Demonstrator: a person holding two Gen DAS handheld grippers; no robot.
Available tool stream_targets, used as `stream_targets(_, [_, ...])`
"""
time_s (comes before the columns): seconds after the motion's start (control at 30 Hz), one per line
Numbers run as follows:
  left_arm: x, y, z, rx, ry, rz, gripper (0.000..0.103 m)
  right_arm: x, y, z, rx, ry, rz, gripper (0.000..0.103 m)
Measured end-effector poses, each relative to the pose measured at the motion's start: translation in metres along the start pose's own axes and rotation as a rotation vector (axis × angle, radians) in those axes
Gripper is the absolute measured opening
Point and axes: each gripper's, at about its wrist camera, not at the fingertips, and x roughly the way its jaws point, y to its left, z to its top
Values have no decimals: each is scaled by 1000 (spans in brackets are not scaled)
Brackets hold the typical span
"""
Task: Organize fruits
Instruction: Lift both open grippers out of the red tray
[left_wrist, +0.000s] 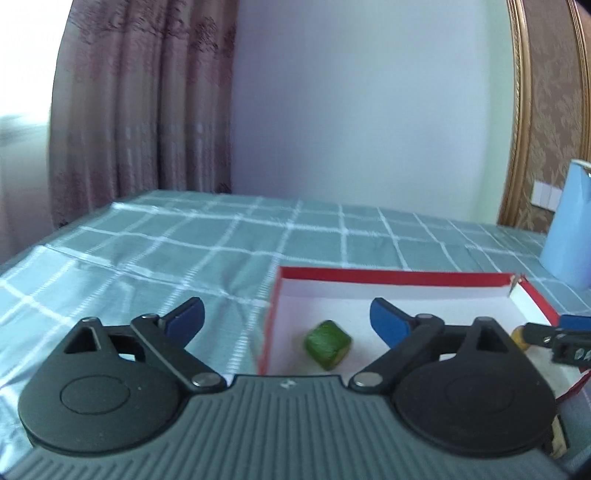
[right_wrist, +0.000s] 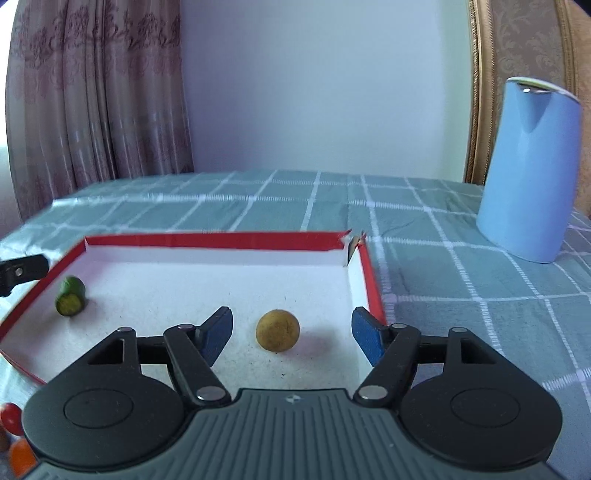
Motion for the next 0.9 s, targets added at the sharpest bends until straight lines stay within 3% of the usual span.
stream_targets(0.1, [-13,14,-10,9,-6,38,98,-11,-5,-2,34,0,30,71])
stream_targets(0.23, [-25,36,-23,-29,43,-7,100,-33,-10,-14,60,2,76,71])
stream_targets(0.5, [-46,52,-45,-53,133,-89,103,-71,-3,-43,1,-52,75,72])
stream_targets(0.57, [-42,53,-51,-45,206,-91,103,-74,-1,-45,-3,-55,90,72])
stream_targets(0.63, [-41,50,-56,-24,247,-60,103,-76,0,-45,-8,-63,90,72])
stream_targets(0.9, [-50,44,-59,47,234,-6,103,-77,0,-46,-6,-62,97,72])
